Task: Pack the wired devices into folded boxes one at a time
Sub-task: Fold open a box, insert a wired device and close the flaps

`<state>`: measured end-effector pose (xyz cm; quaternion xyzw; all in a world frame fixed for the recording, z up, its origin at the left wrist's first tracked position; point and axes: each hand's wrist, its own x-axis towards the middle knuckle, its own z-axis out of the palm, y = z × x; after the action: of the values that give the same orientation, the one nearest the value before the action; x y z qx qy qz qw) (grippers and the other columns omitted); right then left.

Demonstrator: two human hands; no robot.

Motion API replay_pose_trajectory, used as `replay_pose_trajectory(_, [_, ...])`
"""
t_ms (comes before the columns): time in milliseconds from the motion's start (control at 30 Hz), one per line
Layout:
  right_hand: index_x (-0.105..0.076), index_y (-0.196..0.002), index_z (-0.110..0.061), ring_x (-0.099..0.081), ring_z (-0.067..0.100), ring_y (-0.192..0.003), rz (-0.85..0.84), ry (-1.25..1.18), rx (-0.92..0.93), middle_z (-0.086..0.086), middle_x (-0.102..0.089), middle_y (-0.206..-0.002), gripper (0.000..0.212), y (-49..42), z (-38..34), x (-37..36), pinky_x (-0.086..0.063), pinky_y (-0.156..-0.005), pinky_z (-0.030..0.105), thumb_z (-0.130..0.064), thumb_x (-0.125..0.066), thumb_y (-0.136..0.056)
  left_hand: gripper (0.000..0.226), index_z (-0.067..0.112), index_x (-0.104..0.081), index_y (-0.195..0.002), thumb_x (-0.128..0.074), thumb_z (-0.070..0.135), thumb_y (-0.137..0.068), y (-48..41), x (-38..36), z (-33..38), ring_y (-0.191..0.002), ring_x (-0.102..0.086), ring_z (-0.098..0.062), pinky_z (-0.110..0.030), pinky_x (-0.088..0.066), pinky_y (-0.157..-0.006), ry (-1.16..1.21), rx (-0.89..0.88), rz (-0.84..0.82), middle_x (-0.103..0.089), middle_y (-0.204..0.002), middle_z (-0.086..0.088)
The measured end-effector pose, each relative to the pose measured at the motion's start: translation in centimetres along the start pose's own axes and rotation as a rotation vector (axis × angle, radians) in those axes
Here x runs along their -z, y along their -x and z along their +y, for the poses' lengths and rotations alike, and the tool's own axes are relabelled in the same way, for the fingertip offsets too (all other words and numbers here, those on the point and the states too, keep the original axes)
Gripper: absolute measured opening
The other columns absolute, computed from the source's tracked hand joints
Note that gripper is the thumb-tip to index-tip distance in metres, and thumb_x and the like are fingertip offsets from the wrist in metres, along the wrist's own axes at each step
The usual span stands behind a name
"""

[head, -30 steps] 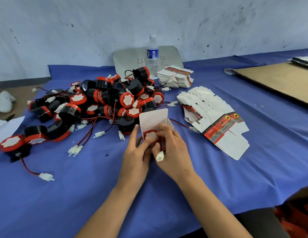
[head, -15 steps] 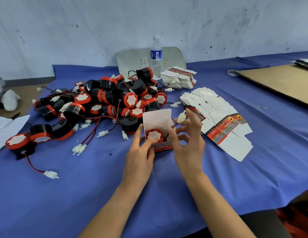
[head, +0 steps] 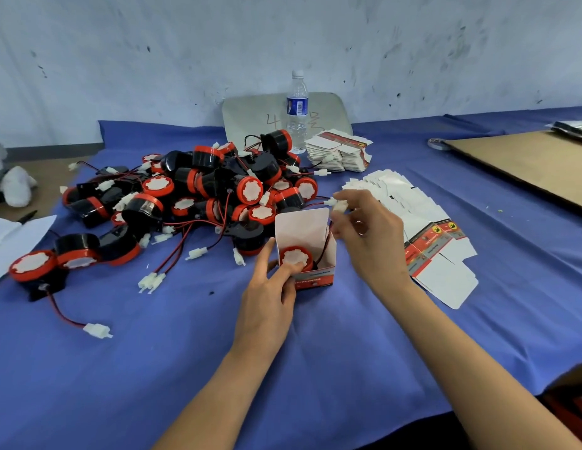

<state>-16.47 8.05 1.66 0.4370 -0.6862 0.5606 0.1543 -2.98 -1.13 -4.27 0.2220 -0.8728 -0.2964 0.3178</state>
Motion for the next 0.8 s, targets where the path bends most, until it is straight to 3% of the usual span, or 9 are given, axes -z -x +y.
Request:
replay_pose_trajectory(100, [-0.057,-0.101,-0.025,-0.064,0.006,-0.062,-0.03,-0.097,-0.114,-0.004,-0.061,-0.069,0.024,-0.3,-0.3,0.2,-0.047,-0.063,0.01,-0.004,-0.061,-0.091,0.027,0.021,-0.07,-0.112,-0.059,0.005,-0.094,0.0,0.1,-0.1,-0.123,-0.054,-0.02,-0.022,-0.046,-0.093,-0.001,0.005,-0.001,-0.029,-0.157,0.004])
replay_pose_trajectory(167, [-0.06,-0.099,-0.022,-0.062,0.004,-0.061,-0.094,-0.07,-0.171,-0.009,-0.063,-0.064,0.017,-0.4,-0.2,0.1,-0.047,-0.064,0.013,-0.008,-0.065,-0.09,0.027,0.021,-0.07,-0.113,-0.059,0.005,-0.094,0.0,0.1,-0.1,-0.12,-0.056,-0.02,-0.025,-0.048,-0.091,-0.005,0.006,-0.002,-0.029,-0.157,0.004])
replay_pose_trajectory(267, [-0.066,-0.097,-0.014,-0.054,0.0,-0.064,-0.207,0.033,-0.17,-0.014,-0.058,-0.061,0.012,-0.7,-0.1,-0.2,-0.036,-0.064,0.005,-0.012,-0.07,-0.086,0.028,0.019,-0.069,-0.115,-0.057,0.004,-0.095,0.0,0.1,-0.1,-0.125,-0.053,-0.02,-0.027,-0.047,-0.097,0.015,0.004,-0.012,-0.029,-0.157,0.002])
replay_pose_trajectory(367, [-0.07,-0.097,-0.011,-0.046,0.011,-0.086,-0.374,0.245,-0.035,-0.019,-0.055,-0.072,0.014,-0.8,0.3,-0.6,-0.036,-0.07,0.019,-0.015,-0.073,-0.084,0.031,0.02,-0.068,-0.118,-0.057,0.004,-0.095,0.0,0.1,-0.1,-0.126,-0.052,-0.019,-0.024,-0.045,-0.098,0.02,0.005,-0.019,-0.028,-0.157,0.002])
replay_pose_trajectory(467, [-0.072,-0.089,-0.007,-0.045,0.025,-0.095,-0.496,0.511,0.145,-0.004,-0.067,-0.08,0.008,0.2,0.8,-0.9,-0.044,-0.077,0.041,-0.014,-0.072,-0.084,0.032,0.021,-0.068,-0.119,-0.057,0.005,-0.095,0.0,0.0,-0.1,-0.127,-0.051,-0.02,-0.031,-0.048,-0.099,0.021,0.006,-0.025,-0.028,-0.157,0.001])
replay_pose_trajectory(600, [-0.076,-0.071,-0.016,-0.062,0.035,-0.099,-0.294,0.642,0.326,-0.006,-0.072,-0.075,0.004,2.0,1.0,-1.1,-0.044,-0.082,0.043,-0.017,-0.078,-0.074,0.031,0.022,-0.068,-0.12,-0.058,0.005,-0.095,0.1,0.0,0.0,-0.128,-0.051,-0.02,-0.028,-0.047,-0.099,0.026,0.015,-0.023,-0.028,-0.157,-0.001])
replay_pose_trajectory(700, [-0.078,-0.074,-0.022,-0.047,0.033,-0.121,-0.238,0.714,0.318,0.001,-0.07,-0.112,0.015,2.7,1.5,-1.0,-0.043,-0.093,0.048,-0.029,-0.068,-0.083,0.031,0.023,-0.068,-0.118,-0.058,0.006,-0.095,0.1,0.1,0.1,-0.127,-0.051,-0.02,-0.025,-0.046,-0.097,0.036,0.016,-0.022,-0.028,-0.157,0.0])
replay_pose_trajectory(800, [-0.079,-0.084,-0.024,-0.022,0.03,-0.144,-0.338,0.811,0.233,-0.005,-0.042,-0.149,0.043,3.5,1.9,-0.8,-0.032,-0.107,0.056,-0.048,-0.045,-0.095,0.032,0.025,-0.068,-0.118,-0.058,0.006,-0.095,0.2,0.1,0.1,-0.124,-0.054,-0.02,-0.03,-0.05,-0.095,0.034,0.018,-0.018,-0.028,-0.157,0.001])
